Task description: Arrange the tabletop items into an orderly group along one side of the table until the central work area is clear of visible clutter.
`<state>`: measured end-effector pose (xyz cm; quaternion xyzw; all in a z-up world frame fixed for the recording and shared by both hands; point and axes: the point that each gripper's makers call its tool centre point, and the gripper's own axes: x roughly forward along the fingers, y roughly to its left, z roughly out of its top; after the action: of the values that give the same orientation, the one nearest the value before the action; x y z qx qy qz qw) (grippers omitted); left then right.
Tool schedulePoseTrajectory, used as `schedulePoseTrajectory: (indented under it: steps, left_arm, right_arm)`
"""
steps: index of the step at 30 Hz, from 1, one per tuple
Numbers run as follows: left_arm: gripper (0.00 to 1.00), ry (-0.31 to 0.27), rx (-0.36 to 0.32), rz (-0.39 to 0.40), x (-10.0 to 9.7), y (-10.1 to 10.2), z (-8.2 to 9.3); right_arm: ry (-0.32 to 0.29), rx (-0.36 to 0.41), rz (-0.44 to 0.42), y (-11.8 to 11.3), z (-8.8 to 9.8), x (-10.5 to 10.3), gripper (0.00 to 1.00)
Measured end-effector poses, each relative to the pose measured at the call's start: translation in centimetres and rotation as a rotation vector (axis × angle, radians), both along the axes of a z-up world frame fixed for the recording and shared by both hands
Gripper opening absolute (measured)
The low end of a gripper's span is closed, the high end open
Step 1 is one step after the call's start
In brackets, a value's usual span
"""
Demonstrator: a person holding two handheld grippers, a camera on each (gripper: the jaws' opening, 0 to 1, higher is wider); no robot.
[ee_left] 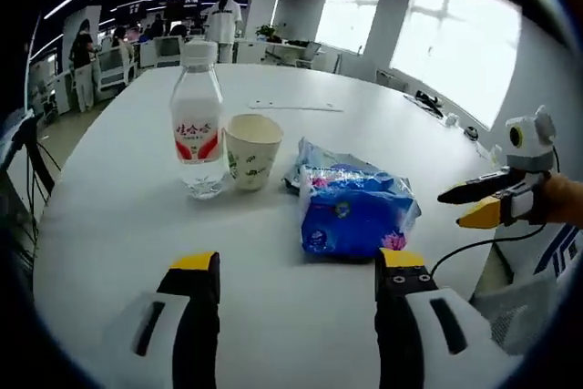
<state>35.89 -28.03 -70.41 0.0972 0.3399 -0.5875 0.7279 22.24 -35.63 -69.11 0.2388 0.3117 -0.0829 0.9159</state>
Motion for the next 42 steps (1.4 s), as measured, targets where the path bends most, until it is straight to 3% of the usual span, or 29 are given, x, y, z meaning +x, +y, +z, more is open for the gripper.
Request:
schedulePoseTrajectory:
  steps: [5,10,13,20,23,26,29,33,36,42]
  left_arm:
    - [0.63,0.023,0.014,-0.023,-0.1,-2.7,-1.5]
    - [0.54,0.114,-0.046,-0.009,-0.2,-4.9,-1.5]
    - [0.53,0.11,-0.044,-0.007,0.6,-5.3,-2.1]
    - [0.35,0.15,-0.022,-0.059,-0.6,-5.7,-3.1]
    - [0.29,0.146,-0.011,-0.068,-0.8,-5.8,-3.8]
    - [0.17,0.141,0.02,-0.098,-1.5,-5.4,-4.2]
    - [0.14,0.14,0.012,-0.082,-1.4,-5.2,-4.1]
    - [0.07,0.155,0.005,-0.058,-1.6,-4.8,-3.6]
    - [0.07,0.138,0.015,-0.042,-1.7,-4.4,-3.3]
    - [0.05,0.127,0.017,-0.041,-2.9,-4.3,-2.3]
  right_arm:
    - [0.039,0.003,-0.03,-0.4,-1.2,0.5,0.49]
    - [0.052,0.031,-0.06,-1.0,-2.1,0.7,0.47]
    - [0.07,0.021,-0.035,-1.1,-2.4,0.9,0.47]
    - [0.102,0.034,-0.047,-0.7,-3.5,1.4,0.42]
    - [0.137,-0.01,-0.031,-0.7,-4.1,1.3,0.35]
    - [0.142,-0.027,-0.042,-1.0,-4.3,1.3,0.2]
    - [0.115,-0.021,-0.072,-1.3,-4.1,1.6,0.01]
    - [0.115,-0.021,-0.097,-1.7,-4.1,1.4,0.0]
    - [0.082,0.031,-0.131,-1.7,-3.6,1.2,0.0]
    - [0.062,0.035,-0.144,-2.6,-3.0,0.6,0.0]
